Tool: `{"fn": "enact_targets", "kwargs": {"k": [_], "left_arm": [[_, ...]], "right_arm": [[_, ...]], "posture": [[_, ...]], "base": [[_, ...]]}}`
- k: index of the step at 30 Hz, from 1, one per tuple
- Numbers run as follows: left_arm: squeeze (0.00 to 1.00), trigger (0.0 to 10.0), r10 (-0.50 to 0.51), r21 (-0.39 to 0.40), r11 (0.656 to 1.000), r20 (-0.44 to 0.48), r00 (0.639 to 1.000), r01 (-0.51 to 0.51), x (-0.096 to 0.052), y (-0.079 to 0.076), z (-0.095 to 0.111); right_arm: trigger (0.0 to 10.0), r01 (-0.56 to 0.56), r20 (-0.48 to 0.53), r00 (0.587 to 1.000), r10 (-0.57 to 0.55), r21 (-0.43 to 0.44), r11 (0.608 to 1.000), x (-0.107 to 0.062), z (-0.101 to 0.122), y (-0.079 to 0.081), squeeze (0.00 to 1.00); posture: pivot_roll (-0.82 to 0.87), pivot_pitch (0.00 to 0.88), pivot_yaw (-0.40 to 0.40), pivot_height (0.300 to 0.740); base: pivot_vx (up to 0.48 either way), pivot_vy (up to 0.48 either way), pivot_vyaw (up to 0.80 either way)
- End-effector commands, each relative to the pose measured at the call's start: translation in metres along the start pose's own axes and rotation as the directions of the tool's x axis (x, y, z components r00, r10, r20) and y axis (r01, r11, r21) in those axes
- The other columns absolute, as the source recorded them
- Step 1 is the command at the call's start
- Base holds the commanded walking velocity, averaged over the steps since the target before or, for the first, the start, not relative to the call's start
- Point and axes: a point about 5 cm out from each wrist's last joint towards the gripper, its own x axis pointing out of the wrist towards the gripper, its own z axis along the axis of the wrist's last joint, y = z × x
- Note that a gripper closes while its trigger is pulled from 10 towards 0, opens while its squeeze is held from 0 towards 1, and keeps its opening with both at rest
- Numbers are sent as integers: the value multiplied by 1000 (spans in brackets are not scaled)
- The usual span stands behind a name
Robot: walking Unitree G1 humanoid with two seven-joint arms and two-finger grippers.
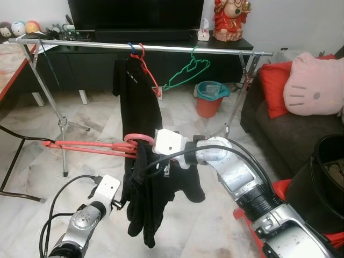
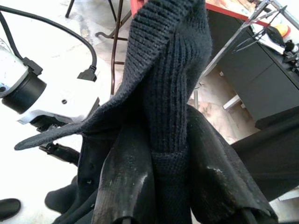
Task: Hang hanger
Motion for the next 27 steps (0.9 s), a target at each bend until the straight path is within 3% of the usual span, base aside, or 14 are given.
{"fn": "enact_targets", "kwargs": {"k": [1, 9, 15, 21, 27], "left_arm": [[0, 10000, -3, -27, 1000, -14, 1000, 2, -1, -1, -4], [0, 10000, -53, -39, 998, -36, 998, 52, -2, -5, -7], [0, 10000, -29, 35, 999, -96, 995, 32, -3, -4, -14], [0, 10000, -46, 44, 998, -94, 995, 50, -2, -6, -13], [0, 10000, 89, 79, 993, -90, 992, -82, 0, 3, -9]], "right_arm": [[0, 20, 46, 999, -18, -40, 999, -1, 15, -7, 0], [0, 24, 46, 999, -22, -48, 999, 0, 17, -9, 0], [0, 20, 48, 999, -18, -55, 998, 1, 19, -10, 0], [0, 20, 47, 999, -17, -57, 998, 3, 19, -10, 0], [0, 7, 56, 998, -3, -62, 998, 4, 22, -8, 0]], "posture": [[38, 0, -71, 740], [39, 0, -73, 740], [41, 0, -76, 740], [46, 0, -78, 740], [45, 0, -78, 740]], "base": [[0, 0, 0], [0, 0, 0], [0, 0, 0], [0, 0, 0], [0, 0, 0]]}}
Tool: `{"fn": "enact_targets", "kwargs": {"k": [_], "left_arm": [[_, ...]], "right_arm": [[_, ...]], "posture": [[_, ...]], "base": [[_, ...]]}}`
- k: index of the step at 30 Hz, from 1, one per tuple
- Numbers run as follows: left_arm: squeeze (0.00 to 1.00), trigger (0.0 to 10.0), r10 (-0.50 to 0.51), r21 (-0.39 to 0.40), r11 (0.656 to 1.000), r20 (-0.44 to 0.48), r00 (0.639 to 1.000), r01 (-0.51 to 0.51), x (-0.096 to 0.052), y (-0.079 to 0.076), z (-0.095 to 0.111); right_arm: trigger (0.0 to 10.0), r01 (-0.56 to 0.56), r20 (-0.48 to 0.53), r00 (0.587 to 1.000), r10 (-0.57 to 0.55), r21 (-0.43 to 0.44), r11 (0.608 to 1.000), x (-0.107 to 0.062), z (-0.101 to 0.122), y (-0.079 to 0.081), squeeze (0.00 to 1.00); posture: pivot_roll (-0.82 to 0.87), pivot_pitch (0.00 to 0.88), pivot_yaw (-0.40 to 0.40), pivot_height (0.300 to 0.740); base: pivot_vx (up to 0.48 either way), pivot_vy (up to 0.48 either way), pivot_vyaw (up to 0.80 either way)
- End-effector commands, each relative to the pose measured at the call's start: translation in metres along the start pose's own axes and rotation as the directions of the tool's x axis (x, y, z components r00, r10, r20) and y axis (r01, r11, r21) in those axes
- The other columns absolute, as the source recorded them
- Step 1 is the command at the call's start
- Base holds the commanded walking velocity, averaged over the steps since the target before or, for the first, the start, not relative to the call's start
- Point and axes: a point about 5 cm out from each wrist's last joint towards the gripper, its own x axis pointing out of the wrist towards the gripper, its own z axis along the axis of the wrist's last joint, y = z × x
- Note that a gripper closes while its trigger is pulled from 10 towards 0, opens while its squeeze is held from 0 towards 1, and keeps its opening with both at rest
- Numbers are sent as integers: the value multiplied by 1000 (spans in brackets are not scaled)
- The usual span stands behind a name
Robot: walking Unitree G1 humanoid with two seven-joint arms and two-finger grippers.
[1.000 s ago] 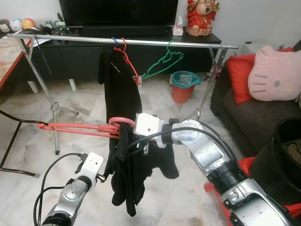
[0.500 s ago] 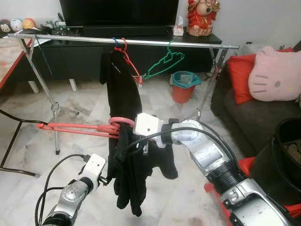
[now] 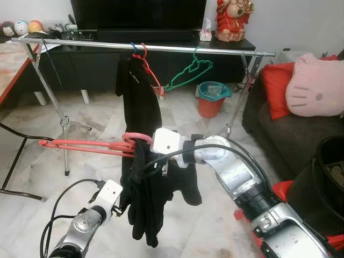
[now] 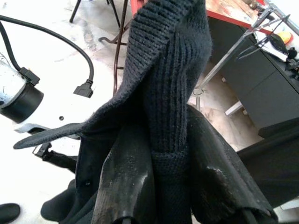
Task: Hang hanger
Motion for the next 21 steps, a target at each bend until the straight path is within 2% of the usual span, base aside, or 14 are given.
{"fn": "enact_targets", "kwargs": {"k": [1, 8, 9, 13, 19, 21], "left_arm": [[0, 10000, 109, 14, 994, 2, 994, -109, 1, 10, 3], [0, 10000, 196, -36, 980, 59, 979, -194, 1, 17, 10], [0, 10000, 204, -54, 978, 88, 975, -200, 0, 18, 14], [0, 10000, 159, -84, 985, 114, 981, -150, 1, 13, 16], [0, 10000, 2, -105, 994, 114, 993, 10, 3, -6, 14], [0, 10000, -9, -110, 994, 109, 994, 21, 3, -7, 13]], "right_arm": [[0, 7, 40, 999, -4, -57, 998, 0, 16, -7, 0], [0, -1, 41, 999, 4, -54, 999, 0, 15, -5, 0], [0, -3, 41, 999, 5, -53, 999, 0, 15, -4, 0], [0, -8, 41, 999, 10, -50, 999, 2, 14, -3, 0], [0, -13, 43, 999, 15, -47, 999, 2, 14, -2, 0], [0, -13, 44, 999, 15, -48, 999, 2, 15, -2, 0]], "posture": [[45, 0, -78, 740], [44, 0, -76, 740], [44, 0, -76, 740], [46, 0, -76, 740], [44, 0, -73, 740], [44, 0, -73, 740]], "base": [[0, 0, 0], [0, 0, 0], [0, 0, 0], [0, 0, 0], [0, 0, 0], [0, 0, 0]]}}
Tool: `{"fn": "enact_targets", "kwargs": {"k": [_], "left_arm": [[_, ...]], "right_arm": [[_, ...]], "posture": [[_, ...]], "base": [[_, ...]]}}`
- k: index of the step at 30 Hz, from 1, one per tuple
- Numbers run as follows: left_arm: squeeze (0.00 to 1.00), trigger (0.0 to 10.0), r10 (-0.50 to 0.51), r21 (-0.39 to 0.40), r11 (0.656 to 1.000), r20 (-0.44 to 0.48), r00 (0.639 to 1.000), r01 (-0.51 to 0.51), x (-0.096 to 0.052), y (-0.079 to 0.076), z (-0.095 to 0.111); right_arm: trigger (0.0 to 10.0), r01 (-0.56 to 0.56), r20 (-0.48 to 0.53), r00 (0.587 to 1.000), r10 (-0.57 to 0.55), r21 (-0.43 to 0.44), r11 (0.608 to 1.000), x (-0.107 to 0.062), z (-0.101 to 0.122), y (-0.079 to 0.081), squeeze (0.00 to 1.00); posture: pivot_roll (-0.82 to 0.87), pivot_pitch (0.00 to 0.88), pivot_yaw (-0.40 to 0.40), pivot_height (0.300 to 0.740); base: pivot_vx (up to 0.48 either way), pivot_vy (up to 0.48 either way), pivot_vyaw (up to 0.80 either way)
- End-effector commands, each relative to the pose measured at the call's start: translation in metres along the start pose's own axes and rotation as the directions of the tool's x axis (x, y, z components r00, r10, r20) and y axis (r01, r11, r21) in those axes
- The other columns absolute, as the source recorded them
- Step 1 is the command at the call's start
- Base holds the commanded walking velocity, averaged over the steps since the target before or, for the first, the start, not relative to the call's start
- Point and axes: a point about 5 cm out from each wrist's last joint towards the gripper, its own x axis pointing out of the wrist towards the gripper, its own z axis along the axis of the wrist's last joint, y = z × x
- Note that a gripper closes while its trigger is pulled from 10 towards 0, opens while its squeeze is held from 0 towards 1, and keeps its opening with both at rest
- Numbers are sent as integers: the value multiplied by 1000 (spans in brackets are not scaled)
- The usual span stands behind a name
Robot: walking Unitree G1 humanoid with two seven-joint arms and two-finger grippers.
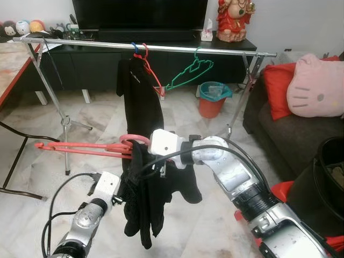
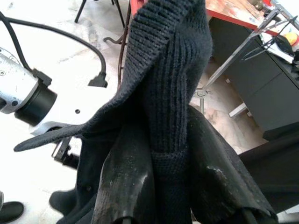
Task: Hang hanger
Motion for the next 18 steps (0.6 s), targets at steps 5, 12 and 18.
{"fn": "enact_targets", "kwargs": {"k": [5, 12, 18], "left_arm": [[0, 10000, -62, -18, 998, -39, 997, 61, -4, -5, -9], [0, 10000, -52, 67, 996, -147, 988, 62, -6, -4, -21], [0, 3961, 44, 68, 997, -149, 988, -34, -5, 4, -20]], "right_arm": [[0, 2, 53, 999, 1, -49, 999, 2, 17, -4, 0], [0, 2, 60, 998, 1, -54, 999, 2, 20, -5, 0], [0, 1, 60, 998, 2, -57, 998, 2, 21, -5, 0]], "posture": [[45, 0, -71, 740], [44, 0, -70, 740], [40, 0, -68, 740]], "base": [[0, 0, 0], [0, 0, 0], [0, 0, 0]]}}
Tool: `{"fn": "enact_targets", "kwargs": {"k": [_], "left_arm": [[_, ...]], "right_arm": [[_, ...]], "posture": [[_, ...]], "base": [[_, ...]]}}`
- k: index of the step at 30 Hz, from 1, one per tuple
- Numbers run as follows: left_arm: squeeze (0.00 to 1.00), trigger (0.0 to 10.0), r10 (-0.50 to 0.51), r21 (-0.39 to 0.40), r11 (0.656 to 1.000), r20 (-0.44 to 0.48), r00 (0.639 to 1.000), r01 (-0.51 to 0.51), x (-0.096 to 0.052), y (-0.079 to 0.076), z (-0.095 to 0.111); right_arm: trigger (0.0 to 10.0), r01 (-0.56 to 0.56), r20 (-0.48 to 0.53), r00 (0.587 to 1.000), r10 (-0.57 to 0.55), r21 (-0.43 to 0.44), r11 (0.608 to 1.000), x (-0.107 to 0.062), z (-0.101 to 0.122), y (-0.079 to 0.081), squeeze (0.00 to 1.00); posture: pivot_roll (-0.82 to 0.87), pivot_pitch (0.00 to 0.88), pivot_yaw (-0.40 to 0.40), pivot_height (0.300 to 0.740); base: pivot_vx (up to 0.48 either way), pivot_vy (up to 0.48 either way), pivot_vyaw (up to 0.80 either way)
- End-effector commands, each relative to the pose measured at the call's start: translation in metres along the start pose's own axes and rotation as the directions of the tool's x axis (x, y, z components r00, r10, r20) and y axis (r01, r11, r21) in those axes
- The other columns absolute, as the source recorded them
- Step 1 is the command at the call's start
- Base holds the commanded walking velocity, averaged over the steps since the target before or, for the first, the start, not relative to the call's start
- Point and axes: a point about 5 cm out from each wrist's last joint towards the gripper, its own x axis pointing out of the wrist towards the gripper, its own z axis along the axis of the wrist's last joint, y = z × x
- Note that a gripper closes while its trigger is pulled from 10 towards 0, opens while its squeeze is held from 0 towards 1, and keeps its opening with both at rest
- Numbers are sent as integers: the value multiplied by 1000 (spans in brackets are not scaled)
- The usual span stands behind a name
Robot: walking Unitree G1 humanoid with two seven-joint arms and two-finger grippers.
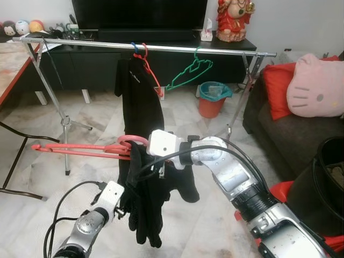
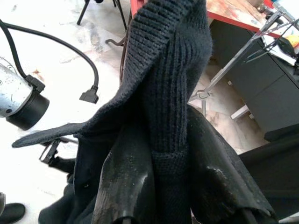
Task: Hang hanger
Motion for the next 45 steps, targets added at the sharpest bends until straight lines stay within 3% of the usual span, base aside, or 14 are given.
{"fn": "enact_targets", "kwargs": {"k": [1, 2, 8, 21, 32, 38, 45], "left_arm": [[0, 3961, 29, 9, 1000, -9, 1000, -29, 1, 3, 1], [0, 0, 43, 1, 999, -6, 999, -43, 1, 5, 2], [0, 0, 89, -21, 996, 18, 996, -89, 2, 10, 6], [0, 0, 16, -66, 998, 49, 999, -12, 1, 1, 6], [0, 0, -7, -94, 996, 39, 999, 11, 0, 0, 3], [0, 0, 37, -136, 990, 13, 999, -35, -1, 6, -2], [0, 0, 47, -132, 990, -2, 999, -47, -3, 9, -5]], "right_arm": [[0, 7, 50, 999, -4, -58, 998, 0, 19, -6, 0], [0, 7, 50, 999, -4, -58, 998, -1, 19, -6, 0], [0, 2, 51, 999, 0, -56, 998, -1, 18, -5, 0], [0, -1, 48, 999, 4, -52, 999, 0, 18, -4, 0], [0, 5, 39, 999, -3, -47, 999, 1, 15, -4, 0], [0, 14, 36, 999, -13, -34, 999, 1, 13, -3, 0], [0, 12, 22, 1000, -12, -22, 1000, 0, 7, 1, 0]], "posture": [[40, 0, -68, 740], [40, 0, -68, 740], [37, 0, -65, 740], [35, 0, -62, 740], [37, 0, -56, 740], [36, 0, -49, 740], [34, 0, -38, 740]], "base": [[0, 0, 0], [0, 0, 0], [0, 0, 0], [0, 0, 0], [0, 0, 0], [0, 0, 0], [0, 0, 0]]}}
